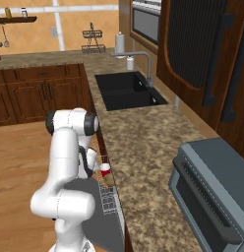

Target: Pick up the cup and bowl from the counter, place them in the dishwasher, and close the dishwasher door.

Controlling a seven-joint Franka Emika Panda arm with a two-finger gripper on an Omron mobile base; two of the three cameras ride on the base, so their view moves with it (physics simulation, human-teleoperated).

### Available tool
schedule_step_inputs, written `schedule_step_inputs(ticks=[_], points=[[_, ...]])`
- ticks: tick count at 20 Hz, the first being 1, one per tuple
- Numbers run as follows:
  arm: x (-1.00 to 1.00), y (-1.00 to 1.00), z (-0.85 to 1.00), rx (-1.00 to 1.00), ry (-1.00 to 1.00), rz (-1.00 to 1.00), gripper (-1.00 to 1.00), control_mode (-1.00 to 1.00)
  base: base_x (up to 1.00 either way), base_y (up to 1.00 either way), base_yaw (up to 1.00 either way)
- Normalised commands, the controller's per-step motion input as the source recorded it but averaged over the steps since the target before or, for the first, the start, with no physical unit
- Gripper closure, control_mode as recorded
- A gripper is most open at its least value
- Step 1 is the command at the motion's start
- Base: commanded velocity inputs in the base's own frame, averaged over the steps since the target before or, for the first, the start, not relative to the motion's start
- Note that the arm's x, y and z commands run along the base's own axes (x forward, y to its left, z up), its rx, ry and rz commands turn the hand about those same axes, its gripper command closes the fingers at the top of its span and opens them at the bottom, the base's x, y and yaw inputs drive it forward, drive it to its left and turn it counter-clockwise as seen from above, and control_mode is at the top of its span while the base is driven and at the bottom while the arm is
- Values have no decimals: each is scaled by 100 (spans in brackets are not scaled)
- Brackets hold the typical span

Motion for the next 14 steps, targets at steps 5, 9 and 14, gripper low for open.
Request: schedule_step_inputs(ticks=[5, 9, 14], points=[[-40, 34, 100, 0, -22, -4, -100, -100, 0, 0, 0], [-25, 2, 100, 0, -24, -8, -100, -100, 0, 0, 0], [-22, 0, 100, 0, -29, -6, -100, -100, 0, 0, 0]])
